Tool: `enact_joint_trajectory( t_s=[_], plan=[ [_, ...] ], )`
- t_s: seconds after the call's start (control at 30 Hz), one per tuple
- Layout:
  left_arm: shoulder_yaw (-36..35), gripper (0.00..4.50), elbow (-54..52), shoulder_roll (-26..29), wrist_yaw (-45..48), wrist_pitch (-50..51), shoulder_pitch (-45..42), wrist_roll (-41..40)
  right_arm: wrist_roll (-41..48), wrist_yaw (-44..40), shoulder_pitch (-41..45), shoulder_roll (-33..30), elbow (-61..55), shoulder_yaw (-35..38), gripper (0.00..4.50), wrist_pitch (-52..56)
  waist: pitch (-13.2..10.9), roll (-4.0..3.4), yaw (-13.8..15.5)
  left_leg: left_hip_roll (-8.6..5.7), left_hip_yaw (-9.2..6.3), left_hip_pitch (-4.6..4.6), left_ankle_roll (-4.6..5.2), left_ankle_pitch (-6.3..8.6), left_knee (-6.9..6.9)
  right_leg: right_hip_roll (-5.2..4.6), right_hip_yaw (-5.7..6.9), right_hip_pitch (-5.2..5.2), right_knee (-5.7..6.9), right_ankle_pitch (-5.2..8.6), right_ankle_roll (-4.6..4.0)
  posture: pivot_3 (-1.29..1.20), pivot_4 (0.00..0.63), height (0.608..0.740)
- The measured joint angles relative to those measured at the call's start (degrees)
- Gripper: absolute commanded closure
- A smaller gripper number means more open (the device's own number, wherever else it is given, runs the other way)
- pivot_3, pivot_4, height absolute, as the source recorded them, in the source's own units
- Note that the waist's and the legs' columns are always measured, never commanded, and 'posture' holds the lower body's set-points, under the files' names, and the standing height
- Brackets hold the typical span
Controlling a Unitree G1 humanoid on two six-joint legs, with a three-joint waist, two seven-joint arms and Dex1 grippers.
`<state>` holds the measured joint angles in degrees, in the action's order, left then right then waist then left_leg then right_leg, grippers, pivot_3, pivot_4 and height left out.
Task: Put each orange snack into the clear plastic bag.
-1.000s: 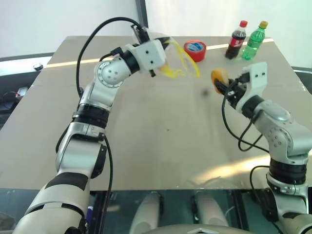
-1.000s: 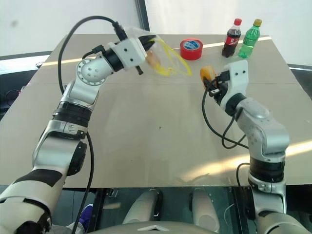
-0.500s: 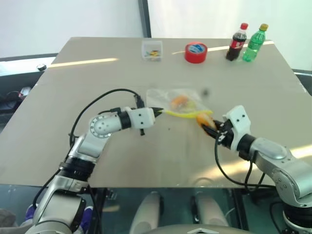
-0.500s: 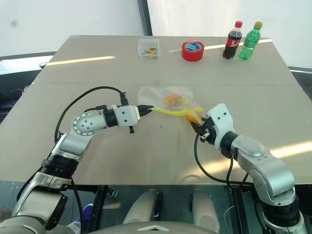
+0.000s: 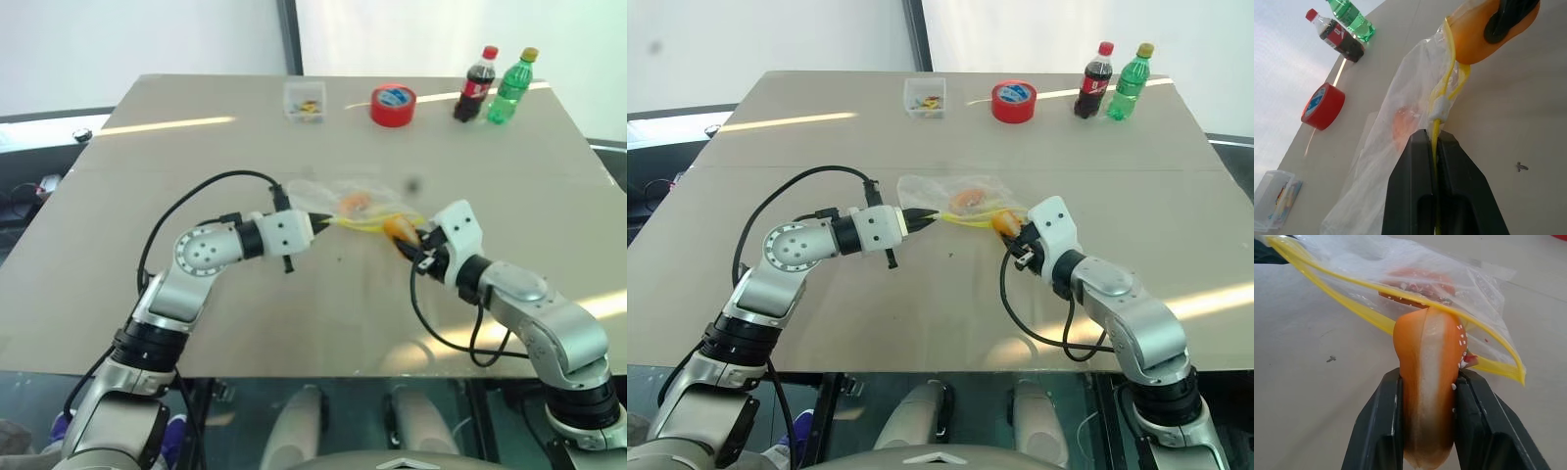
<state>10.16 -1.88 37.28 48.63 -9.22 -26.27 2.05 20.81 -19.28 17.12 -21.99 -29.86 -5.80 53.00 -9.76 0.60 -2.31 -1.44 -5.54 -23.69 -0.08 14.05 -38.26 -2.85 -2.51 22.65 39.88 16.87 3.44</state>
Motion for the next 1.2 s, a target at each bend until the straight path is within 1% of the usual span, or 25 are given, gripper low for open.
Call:
enact_joint_trajectory(
  t_s=[0.03,0.1,0.2,0.23,0.3,0.43,0.53,0.6,0.67,0.7,0.77,0.83,0.93,0.97,1.07,1.13,1.2],
  plan=[
    [0.0,4.50,0.0,0.0,0.0,0.0,0.0,0.0,0.1,0.0,0.2,0.4,0.3,0.0,3.21,0.0,0.0,0.00,0.0,0.00,0.00,0.00,0.00,0.00,0.00,0.00,0.00,0.00,0.00,0.00,0.00,0.00,0.150,0.740],
    [0.0,4.50,0.0,0.0,0.0,0.0,0.0,0.0,1.9,0.1,1.1,3.4,1.2,1.4,3.21,0.7,0.0,0.00,0.0,0.01,0.00,0.00,0.00,0.00,0.01,0.01,0.00,0.00,0.01,0.00,0.00,0.00,0.150,0.740],
    [0.0,4.50,-0.1,-0.1,0.0,-0.9,0.0,0.4,8.0,0.6,2.4,9.4,1.3,6.5,3.21,3.3,0.0,0.00,-0.1,0.02,-0.01,0.00,0.00,0.00,0.02,0.01,-0.01,0.01,0.01,0.00,0.00,0.00,0.150,0.740],
    [0.0,4.50,-0.1,-0.1,0.0,-0.9,0.0,0.4,8.0,0.6,2.4,9.4,1.3,6.5,3.21,3.3,0.0,0.00,0.0,0.02,-0.01,0.00,0.00,0.00,0.01,0.01,-0.01,0.01,0.01,0.00,0.00,0.00,0.150,0.740],
    [0.1,4.50,-0.6,0.2,0.1,-2.2,0.6,1.0,12.0,1.1,3.3,11.5,1.6,9.9,3.21,5.8,0.0,-0.01,0.0,0.01,0.00,0.00,0.00,0.00,0.01,-0.01,-0.01,0.00,0.00,0.00,0.00,0.00,0.150,0.740],
    [0.9,4.50,-0.9,0.6,0.3,-4.8,1.6,2.0,19.2,1.5,4.9,13.7,2.5,14.7,3.21,10.0,0.0,-0.02,0.0,0.01,-0.01,0.01,0.00,0.00,0.02,-0.01,0.00,0.01,0.01,0.00,0.00,0.00,0.150,0.740],
    [1.3,4.50,-0.9,0.6,0.4,-6.3,2.0,2.4,21.1,3.5,6.6,15.3,6.7,16.5,3.21,11.8,0.0,-0.02,-0.1,0.01,0.01,0.03,0.00,0.00,0.03,0.01,-0.02,0.01,0.02,0.00,-0.01,0.00,0.150,0.740],
    [1.6,4.50,-0.9,0.5,0.3,-6.5,2.1,2.5,17.9,4.8,6.9,14.1,10.1,13.8,3.21,10.2,0.0,-0.06,-0.1,-0.01,0.04,0.03,0.00,0.00,0.04,0.00,-0.03,0.04,0.03,0.00,-0.01,0.00,0.150,0.740],
    [1.6,4.50,-0.9,0.4,-0.1,-6.6,2.3,2.8,9.4,5.5,6.9,9.6,13.1,6.4,3.21,4.3,0.0,-0.06,-0.1,-0.08,0.08,0.01,0.00,0.00,0.04,-0.01,-0.05,0.08,0.01,0.00,0.00,0.00,0.150,0.740],
    [1.6,4.50,-1.0,0.3,-0.4,-6.5,2.7,2.9,3.6,5.9,7.0,6.6,14.6,1.4,3.21,-0.2,0.0,-0.07,-0.1,-0.10,0.10,0.00,0.00,0.00,0.04,-0.02,-0.07,0.10,0.01,0.00,0.00,0.00,0.150,0.740],
    [1.6,4.50,-1.2,-0.2,-1.0,-6.2,3.4,3.0,-4.7,5.9,7.2,2.8,15.9,-5.6,3.21,-7.5,0.0,-0.06,-0.1,-0.09,0.08,-0.02,0.00,0.00,0.04,-0.02,-0.05,0.11,0.00,0.00,0.00,0.00,0.150,0.740],
    [1.6,4.50,-1.8,-0.6,-1.6,-5.8,3.9,3.1,-9.9,5.6,8.0,1.0,17.1,-9.6,3.21,-12.9,0.0,-0.06,-0.3,-0.07,0.10,-0.01,0.00,0.00,0.04,-0.01,-0.07,0.11,0.01,0.00,0.00,0.00,0.150,0.740],
    [1.5,4.50,-2.4,-0.7,-2.5,-4.6,4.6,3.3,-12.6,3.4,8.7,0.1,17.4,-11.2,2.29,-17.1,0.0,-0.06,-0.2,-0.02,0.07,-0.02,0.00,0.00,0.04,0.01,-0.05,0.10,0.01,0.00,0.00,0.00,0.150,0.740],
    [1.3,4.50,-2.4,-1.0,-3.1,-3.5,4.8,3.4,-12.6,2.8,8.9,0.7,17.3,-11.1,1.87,-17.5,0.0,-0.06,-0.2,-0.01,0.06,-0.01,0.00,0.00,0.04,0.01,-0.05,0.10,0.01,0.00,0.00,0.00,0.150,0.740],
    [0.9,4.50,-2.5,-2.2,-4.9,0.4,4.8,3.4,-13.4,1.7,8.9,0.5,16.3,-11.1,0.42,-17.6,0.0,-0.06,0.0,-0.02,0.04,-0.03,0.00,0.00,0.03,-0.01,-0.04,0.09,0.01,0.00,0.00,0.00,0.150,0.740],
    [0.6,4.50,-2.5,-3.1,-6.2,3.0,4.7,3.4,-13.1,0.4,8.8,-0.3,13.0,-10.8,0.42,-16.9,0.0,-0.05,0.1,-0.02,0.01,-0.06,0.00,0.00,0.02,-0.02,-0.02,0.09,-0.01,0.00,0.00,0.00,0.150,0.740],
    [-0.4,4.50,-2.3,-3.2,-7.4,5.1,4.4,3.4,-11.6,-2.1,8.0,-3.0,8.9,-8.3,0.42,-15.7,0.0,-0.05,0.2,-0.03,-0.01,-0.06,0.00,0.00,0.03,-0.04,-0.01,0.08,-0.02,0.00,0.00,0.00,0.150,0.740]
  ],
)
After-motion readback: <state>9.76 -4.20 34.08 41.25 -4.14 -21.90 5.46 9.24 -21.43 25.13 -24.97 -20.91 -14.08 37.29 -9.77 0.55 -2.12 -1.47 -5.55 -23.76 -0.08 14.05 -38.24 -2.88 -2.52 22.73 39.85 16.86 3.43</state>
